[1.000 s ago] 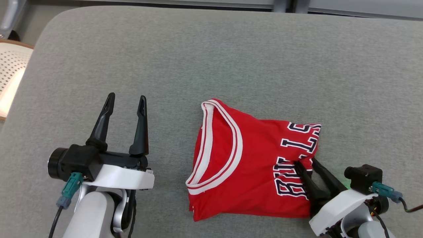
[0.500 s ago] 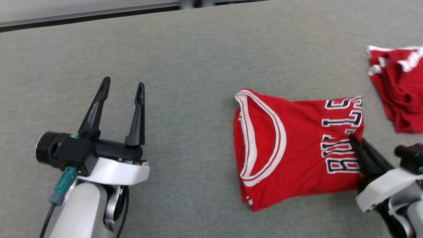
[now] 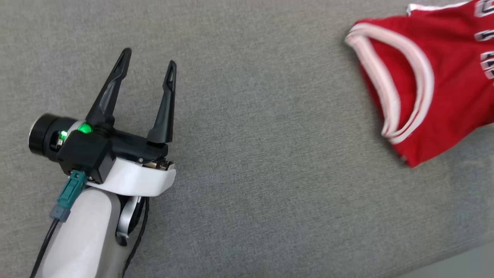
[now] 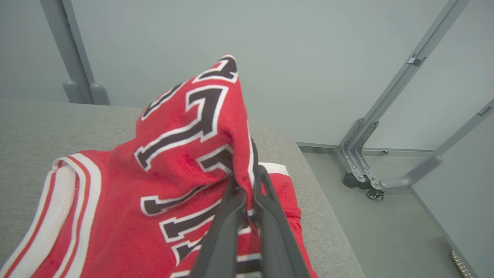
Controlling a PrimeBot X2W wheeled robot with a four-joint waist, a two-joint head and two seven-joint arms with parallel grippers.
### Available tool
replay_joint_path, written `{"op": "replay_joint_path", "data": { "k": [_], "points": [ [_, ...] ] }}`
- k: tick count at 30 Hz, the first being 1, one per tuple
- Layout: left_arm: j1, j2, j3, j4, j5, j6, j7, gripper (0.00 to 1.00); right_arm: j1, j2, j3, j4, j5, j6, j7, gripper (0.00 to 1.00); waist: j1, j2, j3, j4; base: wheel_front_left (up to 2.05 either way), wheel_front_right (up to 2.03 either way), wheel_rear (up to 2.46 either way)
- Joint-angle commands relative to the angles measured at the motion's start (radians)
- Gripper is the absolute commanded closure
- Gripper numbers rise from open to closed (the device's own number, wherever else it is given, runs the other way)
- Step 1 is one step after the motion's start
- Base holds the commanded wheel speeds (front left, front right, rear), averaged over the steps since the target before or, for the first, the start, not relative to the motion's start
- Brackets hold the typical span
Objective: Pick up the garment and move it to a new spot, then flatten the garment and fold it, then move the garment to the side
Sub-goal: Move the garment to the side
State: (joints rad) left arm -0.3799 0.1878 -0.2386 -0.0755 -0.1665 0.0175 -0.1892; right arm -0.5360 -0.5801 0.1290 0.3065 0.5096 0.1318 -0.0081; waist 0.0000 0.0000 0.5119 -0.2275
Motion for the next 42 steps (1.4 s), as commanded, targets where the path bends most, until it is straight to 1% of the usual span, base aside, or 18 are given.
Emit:
{"op": "replay_joint_path", "data": {
  "k": [1,4,6,9,10,11,12,13,16,20,25,30,32,34,37,39,40,42],
  "points": [
    [-0.033,0.008,-0.008,-0.011,0.011,-0.007,0.003,0.00,-0.024,-0.050,-0.026,0.032,0.016,-0.002,0.010,1.00,0.0000,0.0000,0.061,0.016,0.00,0.00,0.00],
    [-0.062,0.007,-0.024,-0.023,0.020,-0.013,0.004,0.00,-0.058,-0.122,-0.100,0.100,0.041,-0.002,0.003,1.00,0.0000,0.0000,0.102,0.037,0.00,0.00,0.00],
    [-0.083,0.006,-0.033,-0.030,0.028,-0.018,0.005,0.00,-0.068,-0.153,-0.144,0.156,0.053,-0.002,-0.001,1.00,0.0000,0.0000,0.128,0.053,0.00,0.00,0.00],
    [-0.108,0.005,-0.048,-0.038,0.037,-0.025,0.008,0.00,-0.103,-0.157,-0.175,0.228,0.079,-0.002,-0.001,1.00,0.0000,0.0000,0.156,0.065,0.00,0.00,0.00],
    [-0.115,0.006,-0.053,-0.040,0.039,-0.025,0.010,0.00,-0.116,-0.152,-0.176,0.256,0.083,-0.002,0.004,0.87,0.0000,0.0000,0.161,0.066,0.00,0.00,0.00],
    [-0.123,0.006,-0.057,-0.045,0.042,-0.024,0.010,0.00,-0.133,-0.146,-0.174,0.280,0.088,-0.002,0.002,0.53,0.0000,0.0000,0.166,0.068,0.00,0.00,0.00],
    [-0.130,0.007,-0.059,-0.051,0.044,-0.025,0.012,0.00,-0.147,-0.137,-0.171,0.308,0.096,-0.002,0.001,0.04,0.0000,0.0000,0.168,0.069,0.00,0.00,0.00],
    [-0.134,0.007,-0.062,-0.054,0.045,-0.026,0.013,0.00,-0.157,-0.135,-0.169,0.337,0.093,-0.002,-0.005,0.00,0.0000,0.0000,0.169,0.070,0.00,0.00,0.00],
    [-0.137,0.009,-0.067,-0.058,0.048,-0.027,0.019,0.00,-0.180,-0.120,-0.166,0.382,0.098,-0.002,-0.032,0.00,0.0000,0.0000,0.166,0.072,0.00,0.00,0.00],
    [-0.136,0.011,-0.069,-0.059,0.045,-0.023,0.023,0.00,-0.191,-0.093,-0.159,0.445,0.099,-0.002,-0.108,0.00,0.0000,0.0000,0.151,0.068,0.00,0.00,0.00],
    [-0.098,0.017,-0.065,-0.045,0.033,-0.012,0.023,0.00,-0.138,-0.042,-0.135,0.422,0.109,-0.002,-0.223,0.00,0.0000,0.0000,0.102,0.046,0.00,0.00,0.00],
    [-0.046,0.023,-0.061,-0.024,0.017,-0.002,0.022,0.00,-0.045,0.044,-0.148,0.300,0.074,-0.002,-0.256,0.00,0.0000,0.0000,0.031,0.015,0.00,0.00,0.00],
    [-0.024,0.024,-0.060,-0.018,0.009,0.000,0.021,0.00,-0.003,0.086,-0.177,0.216,0.045,-0.002,-0.257,0.00,0.0000,0.0000,0.006,0.009,0.00,0.00,0.00],
    [-0.001,0.028,-0.057,-0.009,0.000,0.002,0.021,0.00,0.058,0.143,-0.193,0.126,0.006,-0.002,-0.257,0.00,0.0000,0.0000,-0.020,0.007,0.00,0.00,0.00],
    [0.025,0.028,-0.053,0.003,-0.012,0.010,0.018,0.00,0.145,0.214,-0.212,-0.007,-0.050,-0.002,-0.257,0.00,0.0000,0.0000,-0.055,0.017,0.00,0.00,0.00],
    [0.043,0.023,-0.048,0.012,-0.022,0.017,0.014,0.00,0.199,0.262,-0.202,-0.078,-0.073,-0.002,-0.257,0.00,0.0000,0.0000,-0.074,0.027,0.00,0.00,0.00],
    [0.061,0.016,-0.042,0.025,-0.035,0.025,0.007,0.00,0.252,0.297,-0.193,-0.138,-0.101,-0.001,-0.256,0.00,0.0000,0.0000,-0.095,0.041,0.00,0.00,0.00],
    [0.076,0.009,-0.036,0.037,-0.046,0.033,0.000,0.00,0.294,0.328,-0.185,-0.191,-0.121,-0.001,-0.243,0.00,0.0000,0.0000,-0.114,0.057,0.00,0.00,0.00]
  ]
}}
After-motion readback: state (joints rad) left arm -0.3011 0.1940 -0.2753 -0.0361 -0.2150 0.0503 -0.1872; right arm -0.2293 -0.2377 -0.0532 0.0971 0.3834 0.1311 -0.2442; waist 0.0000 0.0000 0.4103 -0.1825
